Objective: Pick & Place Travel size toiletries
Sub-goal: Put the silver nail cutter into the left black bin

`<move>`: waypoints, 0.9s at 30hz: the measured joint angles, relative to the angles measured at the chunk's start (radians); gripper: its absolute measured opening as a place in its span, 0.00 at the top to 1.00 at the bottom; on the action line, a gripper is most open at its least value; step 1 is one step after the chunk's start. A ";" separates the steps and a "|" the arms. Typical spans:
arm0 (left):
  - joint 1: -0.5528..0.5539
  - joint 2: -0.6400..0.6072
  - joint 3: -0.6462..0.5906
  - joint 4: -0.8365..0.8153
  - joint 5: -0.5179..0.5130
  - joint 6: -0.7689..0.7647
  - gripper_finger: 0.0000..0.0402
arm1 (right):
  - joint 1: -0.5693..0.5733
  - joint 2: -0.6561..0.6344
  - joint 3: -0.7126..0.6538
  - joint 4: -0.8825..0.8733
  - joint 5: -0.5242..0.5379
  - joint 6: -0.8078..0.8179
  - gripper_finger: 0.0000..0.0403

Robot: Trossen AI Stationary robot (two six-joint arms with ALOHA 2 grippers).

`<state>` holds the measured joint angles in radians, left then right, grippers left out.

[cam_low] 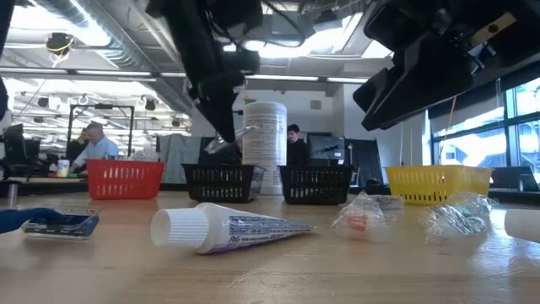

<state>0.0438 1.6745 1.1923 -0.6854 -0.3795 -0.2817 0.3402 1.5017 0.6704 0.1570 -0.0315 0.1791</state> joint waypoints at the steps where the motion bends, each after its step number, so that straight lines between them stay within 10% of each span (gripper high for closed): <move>1: 0.022 0.000 0.000 0.000 0.009 0.000 0.87 | 0.003 0.000 0.000 0.000 0.009 0.000 0.78; 27: 0.184 0.174 -0.001 0.009 0.214 0.114 0.77 | 0.013 0.000 0.000 0.007 0.103 -0.003 0.52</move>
<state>0.2276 1.8488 1.1915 -0.6761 -0.1652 -0.1677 0.3535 1.5017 0.6704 0.1638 0.0711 0.1757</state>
